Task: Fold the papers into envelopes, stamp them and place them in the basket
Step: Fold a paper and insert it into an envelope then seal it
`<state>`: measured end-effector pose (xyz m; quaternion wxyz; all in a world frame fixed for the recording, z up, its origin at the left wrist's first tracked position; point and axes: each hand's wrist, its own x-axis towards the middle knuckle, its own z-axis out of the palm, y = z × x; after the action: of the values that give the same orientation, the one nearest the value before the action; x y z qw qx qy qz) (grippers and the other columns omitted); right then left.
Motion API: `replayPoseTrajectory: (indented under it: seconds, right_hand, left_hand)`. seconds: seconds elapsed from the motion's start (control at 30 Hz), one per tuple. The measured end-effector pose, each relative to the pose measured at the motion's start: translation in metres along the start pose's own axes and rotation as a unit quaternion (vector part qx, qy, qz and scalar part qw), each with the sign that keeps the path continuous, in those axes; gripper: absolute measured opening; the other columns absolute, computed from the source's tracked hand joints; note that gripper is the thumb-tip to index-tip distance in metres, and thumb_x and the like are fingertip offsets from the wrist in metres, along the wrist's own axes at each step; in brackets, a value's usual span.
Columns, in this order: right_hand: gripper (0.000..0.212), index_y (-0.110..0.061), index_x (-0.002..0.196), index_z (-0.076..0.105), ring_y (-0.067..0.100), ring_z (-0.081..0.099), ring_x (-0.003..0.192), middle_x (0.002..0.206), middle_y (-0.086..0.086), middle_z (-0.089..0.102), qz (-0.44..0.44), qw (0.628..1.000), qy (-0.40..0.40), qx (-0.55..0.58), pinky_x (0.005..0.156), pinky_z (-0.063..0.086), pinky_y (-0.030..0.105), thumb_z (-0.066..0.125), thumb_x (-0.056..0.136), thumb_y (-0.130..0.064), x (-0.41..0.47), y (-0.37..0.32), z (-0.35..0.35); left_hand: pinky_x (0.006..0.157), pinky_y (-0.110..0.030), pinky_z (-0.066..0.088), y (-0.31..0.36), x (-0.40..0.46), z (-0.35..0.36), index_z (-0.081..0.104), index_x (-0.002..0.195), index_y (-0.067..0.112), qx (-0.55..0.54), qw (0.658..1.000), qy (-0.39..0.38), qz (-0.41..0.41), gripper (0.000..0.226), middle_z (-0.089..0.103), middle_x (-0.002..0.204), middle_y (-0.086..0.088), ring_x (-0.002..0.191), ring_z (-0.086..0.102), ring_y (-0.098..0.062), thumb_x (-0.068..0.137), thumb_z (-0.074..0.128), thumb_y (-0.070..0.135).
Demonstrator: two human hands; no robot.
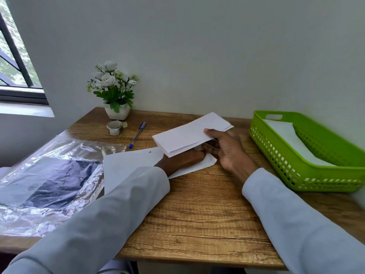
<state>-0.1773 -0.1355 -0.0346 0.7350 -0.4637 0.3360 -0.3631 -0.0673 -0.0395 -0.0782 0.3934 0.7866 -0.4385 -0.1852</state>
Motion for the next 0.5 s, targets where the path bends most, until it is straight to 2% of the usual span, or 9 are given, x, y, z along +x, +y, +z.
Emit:
replayPoseTrajectory:
  seconds: [0.03,0.07,0.1,0.17,0.2,0.23,0.3,0.37,0.5]
  right_hand:
    - [0.025,-0.007,0.102,0.064,0.027,0.072,0.079,0.092,0.013,0.072,0.004,1.000,0.001,0.004,0.071,0.062,0.044,0.073,0.081,0.002,0.001,0.002,0.003]
    - [0.025,-0.006,0.104,0.064,0.026,0.072,0.077,0.091,0.013,0.072,0.004,1.000,0.010,0.016,0.064,0.062,0.041,0.071,0.082,0.004,0.002,0.001,0.004]
    - [0.027,-0.006,0.107,0.063,0.025,0.071,0.077,0.092,0.013,0.071,-0.003,0.999,0.023,0.031,0.057,0.061,0.037,0.069,0.083,0.004,0.002,-0.001,0.004]
    - [0.033,-0.007,0.114,0.062,0.023,0.070,0.081,0.097,0.010,0.070,-0.049,0.995,0.063,0.061,0.052,0.057,0.029,0.067,0.083,0.004,0.007,-0.010,-0.002]
    - [0.034,-0.009,0.115,0.061,0.020,0.068,0.080,0.096,0.007,0.069,-0.081,0.990,0.086,0.072,0.050,0.056,0.026,0.066,0.084,0.004,0.009,-0.015,-0.008]
    - [0.032,-0.010,0.113,0.061,0.017,0.066,0.075,0.093,0.004,0.068,-0.109,0.985,0.108,0.075,0.048,0.054,0.024,0.065,0.085,0.004,0.011,-0.020,-0.014]
    - [0.025,-0.013,0.107,0.062,0.015,0.063,0.069,0.088,0.002,0.066,-0.143,0.978,0.142,0.061,0.046,0.050,0.022,0.064,0.086,0.002,0.013,-0.026,-0.026]
    - [0.023,-0.016,0.105,0.061,0.013,0.062,0.071,0.090,0.000,0.066,-0.158,0.972,0.167,0.038,0.046,0.049,0.023,0.062,0.089,0.000,0.017,-0.026,-0.033]
    - [0.017,-0.022,0.104,0.059,0.012,0.064,0.082,0.094,-0.004,0.065,-0.182,0.962,0.202,-0.007,0.052,0.052,0.026,0.054,0.095,-0.008,0.024,-0.025,-0.036]
  left_hand:
    - [0.094,-0.009,0.037,-0.002,-0.013,-0.005,0.039,0.123,-0.029,-0.027,1.000,-0.001,-0.016,0.035,0.054,0.118,-0.018,0.114,0.053,-0.023,0.092,0.023,-0.027]
    - [0.088,-0.006,0.040,-0.005,-0.009,-0.006,0.035,0.135,-0.019,0.006,1.000,0.012,-0.022,0.059,0.054,0.117,-0.009,0.110,0.053,-0.014,0.095,0.059,0.018]
    - [0.086,-0.004,0.041,-0.009,-0.010,-0.011,0.038,0.138,-0.006,0.009,1.000,0.013,-0.006,0.074,0.052,0.118,0.001,0.109,0.051,-0.008,0.083,0.072,0.031]
    - [0.098,-0.024,0.046,-0.003,-0.001,-0.016,0.049,0.132,0.013,0.010,0.999,0.038,0.026,0.092,0.056,0.126,0.003,0.119,0.053,-0.015,0.058,0.078,0.060]
    - [0.101,-0.039,0.046,0.002,0.008,-0.015,0.055,0.126,0.024,0.081,0.996,0.023,0.040,0.078,0.058,0.127,0.001,0.123,0.052,-0.022,0.062,0.071,0.065]
    - [0.100,-0.047,0.044,0.006,0.016,-0.014,0.060,0.118,0.034,0.150,0.986,0.014,0.070,0.058,0.059,0.128,0.001,0.125,0.049,-0.027,0.068,0.063,0.064]
    - [0.104,-0.047,0.040,0.011,0.024,-0.019,0.065,0.112,0.039,0.212,0.969,-0.012,0.124,0.038,0.054,0.134,0.001,0.130,0.043,-0.027,0.079,0.056,0.055]
    - [0.104,-0.042,0.035,0.005,0.028,-0.021,0.063,0.122,0.035,0.223,0.965,-0.012,0.138,0.035,0.046,0.142,-0.001,0.132,0.038,-0.026,0.088,0.058,0.042]
    - [0.105,-0.051,0.036,0.007,0.027,-0.019,0.057,0.131,0.033,0.268,0.944,-0.026,0.188,0.037,0.030,0.151,0.002,0.137,0.028,-0.025,0.094,0.053,0.029]
